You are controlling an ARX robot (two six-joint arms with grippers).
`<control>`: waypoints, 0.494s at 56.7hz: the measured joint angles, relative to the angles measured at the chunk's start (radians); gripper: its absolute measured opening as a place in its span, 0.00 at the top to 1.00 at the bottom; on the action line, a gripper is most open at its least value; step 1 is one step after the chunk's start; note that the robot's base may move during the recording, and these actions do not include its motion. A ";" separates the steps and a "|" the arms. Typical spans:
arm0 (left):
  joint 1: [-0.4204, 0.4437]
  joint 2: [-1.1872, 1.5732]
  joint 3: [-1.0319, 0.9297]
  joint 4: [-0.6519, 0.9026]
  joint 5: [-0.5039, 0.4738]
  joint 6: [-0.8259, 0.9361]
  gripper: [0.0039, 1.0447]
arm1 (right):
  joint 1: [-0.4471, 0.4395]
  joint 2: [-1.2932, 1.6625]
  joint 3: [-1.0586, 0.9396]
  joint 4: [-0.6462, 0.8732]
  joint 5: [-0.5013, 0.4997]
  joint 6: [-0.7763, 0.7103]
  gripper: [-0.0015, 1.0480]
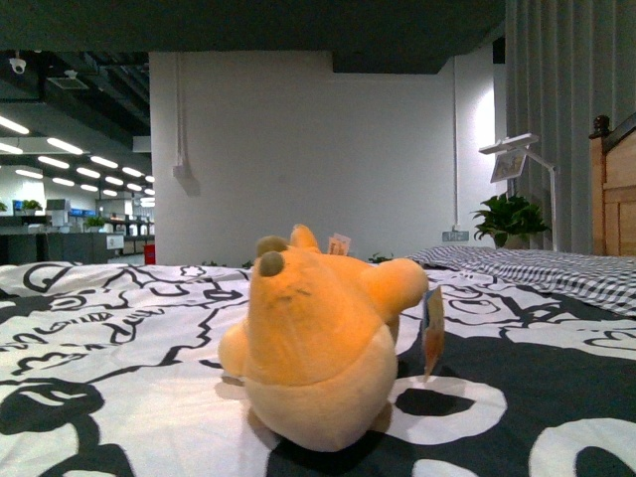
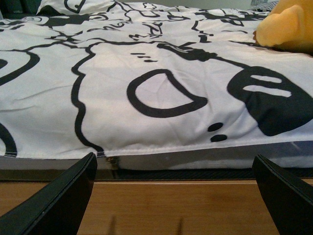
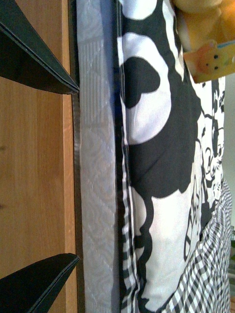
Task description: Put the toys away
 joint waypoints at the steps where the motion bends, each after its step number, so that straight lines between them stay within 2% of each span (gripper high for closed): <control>1: 0.000 0.000 0.000 0.000 0.000 0.000 0.06 | 0.000 0.000 0.000 0.000 0.000 0.000 0.06; 28: 0.000 0.000 0.000 -0.001 -0.005 0.000 0.06 | 0.000 -0.001 0.000 0.000 -0.008 0.000 0.06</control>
